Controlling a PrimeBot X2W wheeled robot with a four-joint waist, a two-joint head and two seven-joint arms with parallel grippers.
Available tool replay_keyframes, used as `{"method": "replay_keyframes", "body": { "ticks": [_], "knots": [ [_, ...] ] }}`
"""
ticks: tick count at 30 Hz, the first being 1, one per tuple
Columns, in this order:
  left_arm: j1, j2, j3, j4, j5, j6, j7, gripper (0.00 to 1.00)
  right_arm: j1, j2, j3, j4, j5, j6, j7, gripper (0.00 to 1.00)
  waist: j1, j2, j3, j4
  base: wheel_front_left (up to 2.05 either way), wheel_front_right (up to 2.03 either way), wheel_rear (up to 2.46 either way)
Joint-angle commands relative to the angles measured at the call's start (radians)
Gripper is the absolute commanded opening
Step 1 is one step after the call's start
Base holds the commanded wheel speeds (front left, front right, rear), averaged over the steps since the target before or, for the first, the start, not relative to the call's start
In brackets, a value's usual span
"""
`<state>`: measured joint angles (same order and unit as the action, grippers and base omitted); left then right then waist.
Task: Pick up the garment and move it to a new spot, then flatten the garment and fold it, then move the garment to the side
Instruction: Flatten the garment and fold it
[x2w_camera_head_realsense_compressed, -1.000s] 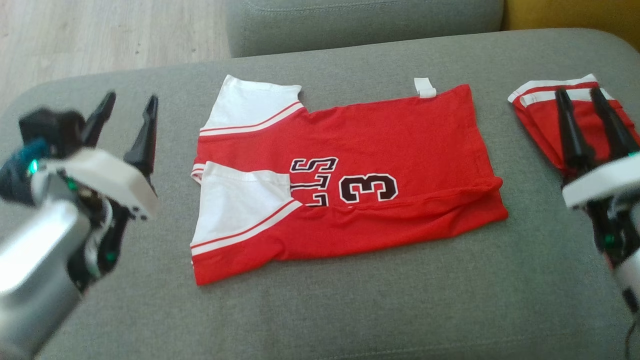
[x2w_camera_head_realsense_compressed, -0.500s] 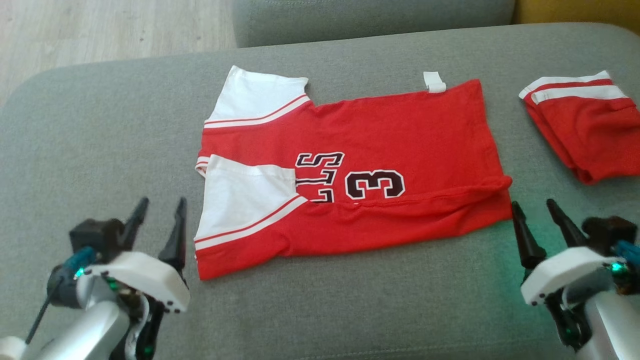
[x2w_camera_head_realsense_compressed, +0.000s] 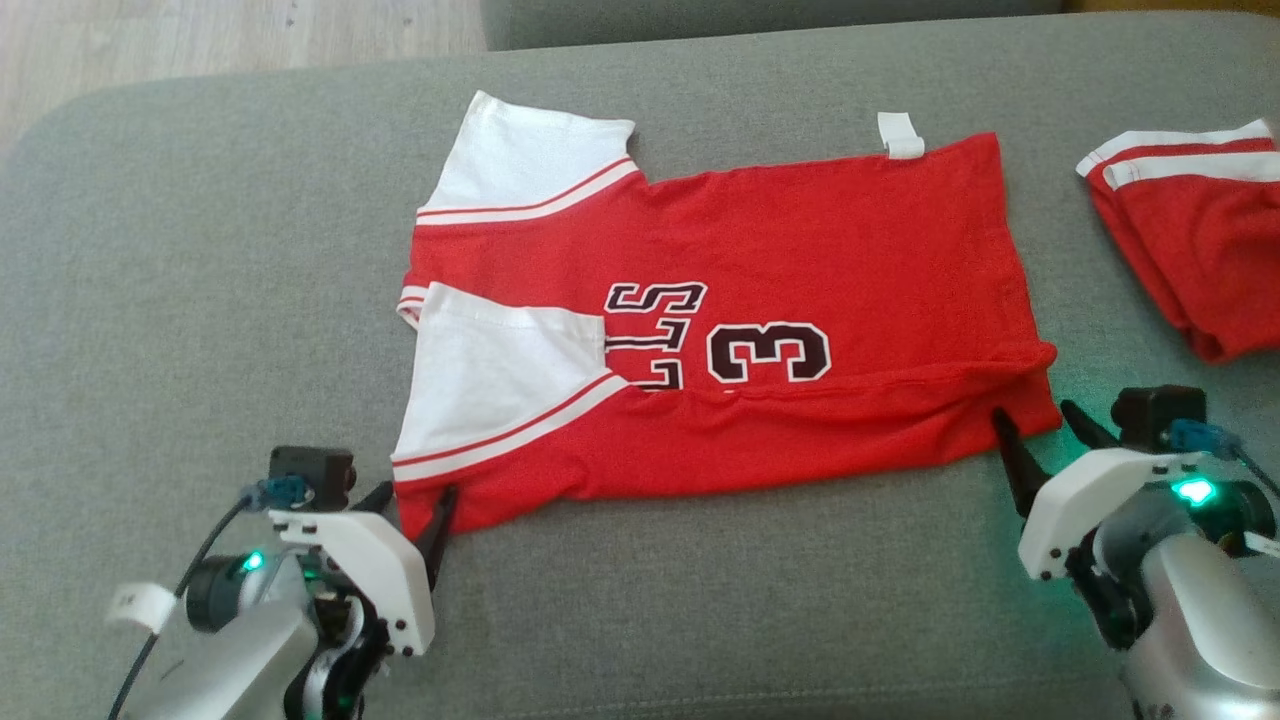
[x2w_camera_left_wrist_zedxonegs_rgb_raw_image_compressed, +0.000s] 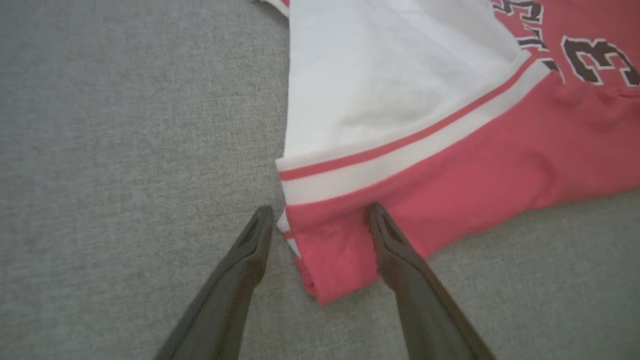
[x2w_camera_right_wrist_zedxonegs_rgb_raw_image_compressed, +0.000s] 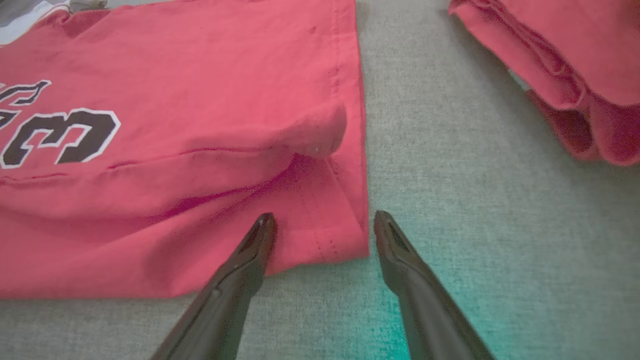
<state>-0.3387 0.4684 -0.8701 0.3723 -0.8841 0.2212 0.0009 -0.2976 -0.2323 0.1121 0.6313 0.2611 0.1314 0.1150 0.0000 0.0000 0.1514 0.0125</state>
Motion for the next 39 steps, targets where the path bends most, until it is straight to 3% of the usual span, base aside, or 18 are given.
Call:
{"method": "replay_keyframes", "body": {
  "ticks": [1,2,4,6,7,8,9,10,15,20,33,35,36,39],
  "knots": [
    [-0.055,0.021,0.03,0.0,-0.013,0.005,0.013,1.0,-0.035,0.002,0.026,-0.015,-0.005,-0.001,-0.002,0.99,0.0,0.0,0.004,-0.001,0.0,0.0,0.0],
    [-0.055,0.021,0.03,0.0,-0.013,0.005,0.013,1.0,-0.035,0.002,0.026,-0.015,-0.005,-0.001,-0.002,0.99,0.0,0.0,0.004,-0.001,0.0,0.0,0.0],
    [-0.058,0.019,0.024,0.01,-0.021,-0.004,0.032,1.0,-0.042,0.003,0.035,-0.001,-0.002,-0.001,-0.003,0.79,0.0,0.0,0.007,-0.002,0.0,0.0,0.0],
    [-0.058,0.019,0.022,0.015,-0.029,-0.006,0.049,1.0,-0.046,0.003,0.042,0.01,0.0,-0.001,-0.01,0.47,0.0,0.0,0.007,-0.004,0.0,0.0,0.0],
    [-0.058,0.02,0.023,0.015,-0.033,-0.006,0.052,0.84,-0.048,0.003,0.044,0.014,0.001,-0.001,-0.016,0.36,0.0,0.0,0.007,-0.004,0.0,0.0,0.0],
    [-0.057,0.02,0.024,0.015,-0.036,-0.007,0.054,0.49,-0.05,0.002,0.043,0.018,0.0,-0.001,-0.025,0.16,0.0,0.0,0.006,-0.005,0.0,0.0,0.0],
    [-0.056,0.019,0.026,0.015,-0.039,-0.008,0.052,0.25,-0.051,0.001,0.042,0.024,-0.002,-0.001,-0.034,0.0,0.0,0.0,0.003,-0.005,0.0,0.0,0.0],
    [-0.055,0.02,0.028,0.015,-0.04,-0.008,0.048,0.0,-0.053,0.002,0.041,0.029,-0.001,-0.001,-0.042,0.0,0.0,0.0,0.001,-0.006,0.0,0.0,0.0],
    [-0.045,0.033,0.031,0.011,-0.047,-0.014,0.045,0.0,-0.044,-0.012,0.014,0.043,0.0,-0.001,-0.087,0.0,0.0,0.0,-0.026,-0.009,0.0,0.0,0.0],
    [0.007,0.091,0.022,-0.056,-0.057,-0.001,0.078,0.0,0.047,-0.041,-0.002,0.0,0.028,-0.001,-0.053,0.0,0.0,0.0,-0.065,-0.013,0.0,0.0,0.0],
    [0.147,0.242,0.009,-0.32,-0.109,0.113,0.227,0.0,0.267,-0.064,-0.02,-0.275,0.066,-0.001,0.252,0.0,0.0,0.0,-0.068,-0.027,0.0,0.0,0.0],
    [0.151,0.248,0.009,-0.348,-0.114,0.125,0.24,1.0,0.296,-0.052,-0.041,-0.332,0.068,-0.001,0.307,0.85,0.0,0.0,-0.063,-0.027,0.0,0.0,0.0],
    [0.148,0.249,0.008,-0.358,-0.115,0.127,0.247,1.0,0.305,-0.043,-0.06,-0.37,0.06,-0.001,0.324,1.0,0.0,0.0,-0.06,-0.027,0.0,0.0,0.0],
    [0.123,0.253,0.017,-0.367,-0.104,0.128,0.241,1.0,0.309,-0.031,-0.086,-0.429,0.05,-0.001,0.335,1.0,0.0,0.0,-0.058,-0.029,0.0,0.0,0.0]
  ]
}}
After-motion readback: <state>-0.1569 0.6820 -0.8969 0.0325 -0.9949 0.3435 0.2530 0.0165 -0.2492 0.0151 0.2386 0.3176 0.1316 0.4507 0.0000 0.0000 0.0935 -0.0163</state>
